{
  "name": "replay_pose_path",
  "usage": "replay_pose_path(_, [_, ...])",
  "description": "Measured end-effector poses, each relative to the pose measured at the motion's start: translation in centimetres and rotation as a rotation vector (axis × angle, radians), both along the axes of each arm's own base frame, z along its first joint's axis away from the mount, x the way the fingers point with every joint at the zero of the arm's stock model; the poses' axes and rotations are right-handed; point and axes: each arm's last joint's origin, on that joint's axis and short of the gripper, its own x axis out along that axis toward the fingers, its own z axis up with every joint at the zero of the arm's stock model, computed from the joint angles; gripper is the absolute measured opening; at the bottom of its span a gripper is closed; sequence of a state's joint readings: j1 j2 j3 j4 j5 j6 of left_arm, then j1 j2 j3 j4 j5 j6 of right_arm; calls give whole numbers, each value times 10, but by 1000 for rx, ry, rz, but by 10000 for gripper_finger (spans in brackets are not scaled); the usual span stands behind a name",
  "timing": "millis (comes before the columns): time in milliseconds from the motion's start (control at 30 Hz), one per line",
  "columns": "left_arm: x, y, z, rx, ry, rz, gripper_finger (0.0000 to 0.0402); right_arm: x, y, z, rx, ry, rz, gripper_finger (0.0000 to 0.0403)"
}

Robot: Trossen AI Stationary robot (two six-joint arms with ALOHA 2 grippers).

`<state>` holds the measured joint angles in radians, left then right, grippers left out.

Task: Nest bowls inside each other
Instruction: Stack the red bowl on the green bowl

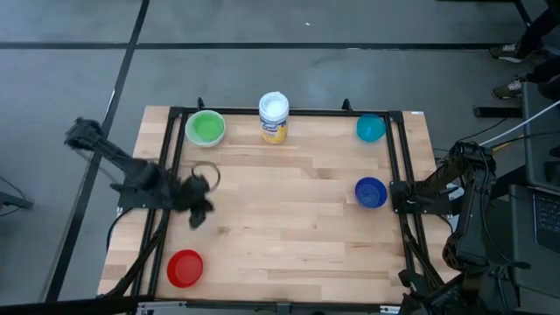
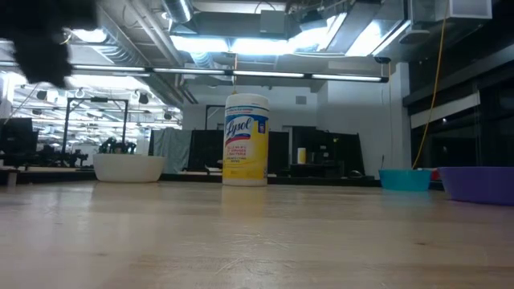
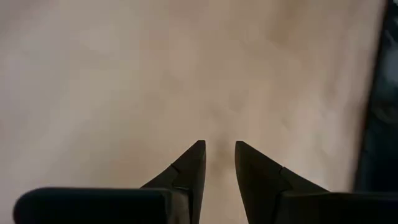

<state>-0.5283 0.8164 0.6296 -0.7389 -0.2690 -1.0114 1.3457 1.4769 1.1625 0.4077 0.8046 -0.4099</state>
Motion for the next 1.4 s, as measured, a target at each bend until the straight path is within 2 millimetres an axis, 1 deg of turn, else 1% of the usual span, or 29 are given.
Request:
replay_pose_path(67, [-1, -21, -1, -47, 58, -92, 81, 0, 0, 2, -4, -25, -3, 160])
replay_pose_path(133, [-1, -41, -4, -82, 162, -157, 81, 0, 0, 4, -11, -41, -5, 160])
replay_pose_path(200, [-1, -58, -9, -92, 307, -198, 81, 0, -1, 6, -10, -60, -10, 162])
replay_pose_path(267, [-2, -74, -14, -58, 496, -232, 81, 2, -2, 7, -9, -66, -17, 162])
replay_pose_path(333, [-2, -90, -19, 42, 668, -276, 81, 5, -2, 7, -12, -68, -25, 162])
replay_pose_path(400, [4, -110, -20, 161, 734, -356, 81, 9, -4, 7, -9, -69, -30, 160])
replay_pose_path(500, [13, -137, -19, 367, 748, -451, 81, 13, -5, 7, -10, -70, -41, 158])
replay_pose_path(600, [20, -156, -17, 490, 721, -474, 81, 16, -5, 7, -5, -71, -29, 160])
replay_pose_path(700, [22, -164, -18, 515, 678, -459, 82, 16, -5, 7, -3, -75, 1, 165])
replay_pose_path(933, [23, -170, -20, 482, 618, -450, 90, 16, -5, 7, 14, -65, 9, 175])
replay_pose_path(1067, [23, -171, -29, 449, 604, -456, 99, 15, -3, 7, 13, -71, 50, 175])
replay_pose_path(1400, [25, -163, -55, 405, 606, -441, 121, 15, -3, 6, 10, -71, 53, 178])
